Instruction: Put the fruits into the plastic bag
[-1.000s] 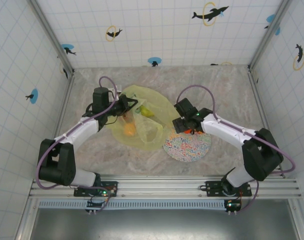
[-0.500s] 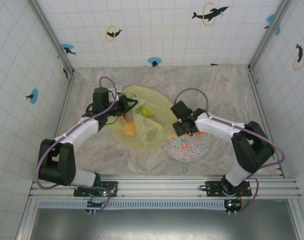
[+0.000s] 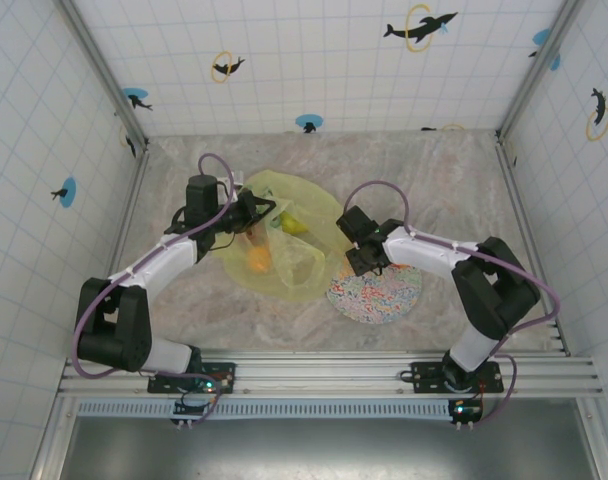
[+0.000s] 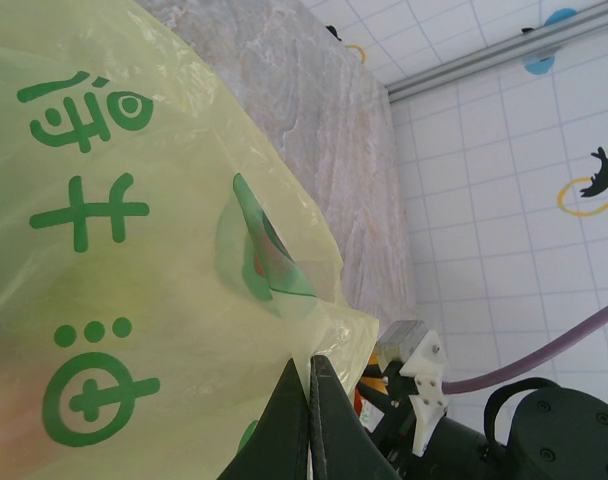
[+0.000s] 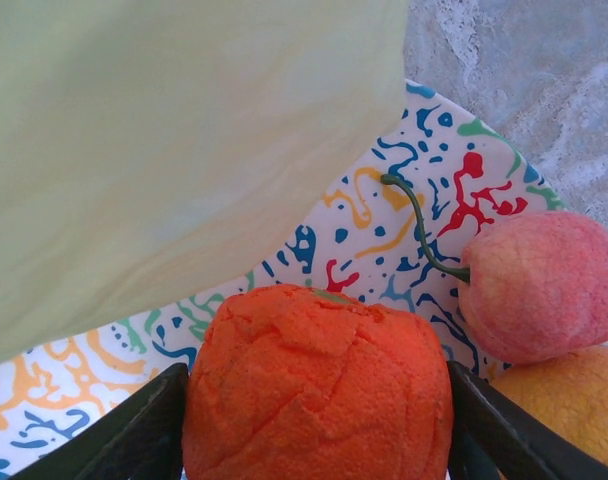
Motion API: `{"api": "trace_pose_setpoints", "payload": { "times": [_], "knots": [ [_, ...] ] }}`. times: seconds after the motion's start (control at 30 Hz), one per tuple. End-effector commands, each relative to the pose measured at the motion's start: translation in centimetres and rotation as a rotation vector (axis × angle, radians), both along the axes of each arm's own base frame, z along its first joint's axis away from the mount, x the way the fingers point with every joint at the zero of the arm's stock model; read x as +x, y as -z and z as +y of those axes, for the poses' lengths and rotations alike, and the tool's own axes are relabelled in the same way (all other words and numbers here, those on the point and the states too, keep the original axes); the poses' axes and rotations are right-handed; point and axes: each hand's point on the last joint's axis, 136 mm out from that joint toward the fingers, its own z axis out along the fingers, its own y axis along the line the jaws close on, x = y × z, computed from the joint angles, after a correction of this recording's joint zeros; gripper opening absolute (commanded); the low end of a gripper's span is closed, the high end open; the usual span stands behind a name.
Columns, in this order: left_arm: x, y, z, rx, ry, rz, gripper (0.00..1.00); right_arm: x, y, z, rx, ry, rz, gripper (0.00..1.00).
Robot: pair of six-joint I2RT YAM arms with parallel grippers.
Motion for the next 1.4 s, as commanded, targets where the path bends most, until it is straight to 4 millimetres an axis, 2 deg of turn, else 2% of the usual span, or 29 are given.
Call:
{"api": "trace_pose_setpoints", "payload": {
  "times": [0.0,0.2,0.33,0.4,0.57,0.7,0.8,0.93,1.23,1.37],
  "knots": [
    [0.0,0.2,-0.1,0.014,0.015,-0.013,0.00,0.3,-0.5,0.4,0.001,-0.008,-0.023,0.62],
    [-0.1,0.0,-0.2,0.012,0.018,-0.015,0.00,-0.5,-2.5,-0.2,0.058,0.001,-0.046,0.56],
    [0.0,0.0,-0.1,0.010,0.015,-0.018,0.00,-1.2,-5.1,-0.1,0.181,-0.002,-0.088,0.53],
    [0.0,-0.2,-0.2,0.006,0.017,-0.020,0.00,-1.4,-7.1,1.3,0.299,-0.036,-0.121,0.52],
    [0.1,-0.4,-0.4,-0.009,0.023,-0.017,0.00,-2.0,-11.8,6.6,0.636,-0.181,-0.188,0.51],
    [-0.1,-0.4,-0.3,-0.008,0.020,-0.018,0.00,-1.3,-13.1,9.0,0.744,-0.219,-0.213,0.50],
    [-0.4,0.0,-0.3,-0.008,0.022,-0.006,0.00,-0.6,-13.0,11.0,0.798,-0.251,-0.209,0.50],
    [-0.6,0.1,-0.3,-0.009,0.029,0.001,0.00,0.2,-11.8,13.2,0.845,-0.272,-0.171,0.50],
    [-1.0,0.2,-0.5,-0.021,0.041,0.005,0.00,-1.7,-9.3,19.0,0.956,-0.338,-0.043,0.49],
    [-1.0,-0.3,-0.5,-0.029,0.045,-0.006,0.00,-0.6,-7.7,20.3,0.940,-0.287,-0.031,0.49]
  ]
}}
